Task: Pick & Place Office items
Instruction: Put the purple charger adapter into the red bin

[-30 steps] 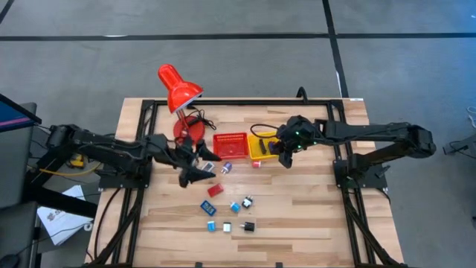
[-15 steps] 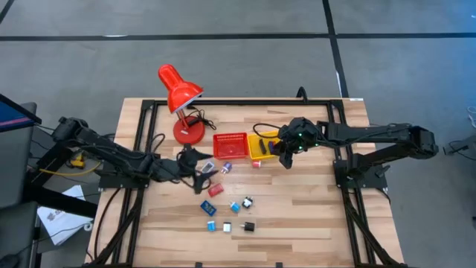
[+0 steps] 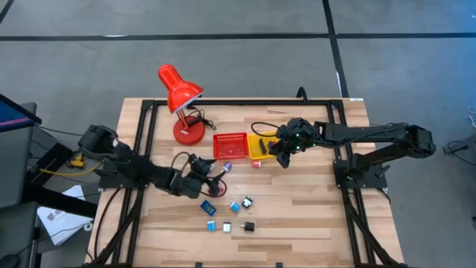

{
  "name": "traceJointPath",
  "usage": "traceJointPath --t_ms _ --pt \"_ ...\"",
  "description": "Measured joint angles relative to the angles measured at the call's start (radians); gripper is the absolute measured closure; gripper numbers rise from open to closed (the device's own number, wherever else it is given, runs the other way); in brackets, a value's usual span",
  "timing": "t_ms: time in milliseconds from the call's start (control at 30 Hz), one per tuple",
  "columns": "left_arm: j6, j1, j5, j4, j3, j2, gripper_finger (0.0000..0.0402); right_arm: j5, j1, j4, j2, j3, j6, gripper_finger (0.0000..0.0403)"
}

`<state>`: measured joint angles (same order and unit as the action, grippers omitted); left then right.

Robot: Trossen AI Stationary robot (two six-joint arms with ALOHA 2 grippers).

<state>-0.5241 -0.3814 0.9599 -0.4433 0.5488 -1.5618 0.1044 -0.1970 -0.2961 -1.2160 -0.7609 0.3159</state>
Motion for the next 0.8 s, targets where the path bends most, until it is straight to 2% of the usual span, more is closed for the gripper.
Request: traceJointPath --t_ms 167,300,533,667,800 --pt "-0.03 -0.007 0.085 -0.087 0.0 -0.093 0.011 0.0 0.0 -0.001 0.0 0.0 0.048 0.029" --pt "-0.09 -0.007 0.09 -0.101 0.008 -0.148 0.011 0.0 0.0 -0.002 0.0 0.0 0.051 0.029" --pt "-0.087 -0.004 0.092 -0.099 0.064 -0.247 0.011 0.0 0.0 -0.002 0.0 0.0 0.051 0.029" --pt "-0.14 0.001 0.099 -0.097 0.085 -0.294 0.011 0.0 0.0 -0.002 0.0 0.0 0.051 0.029" --pt "-0.132 0.009 0.134 -0.097 0.106 -0.334 0.011 0.0 0.0 -0.002 0.0 0.0 0.052 0.029"
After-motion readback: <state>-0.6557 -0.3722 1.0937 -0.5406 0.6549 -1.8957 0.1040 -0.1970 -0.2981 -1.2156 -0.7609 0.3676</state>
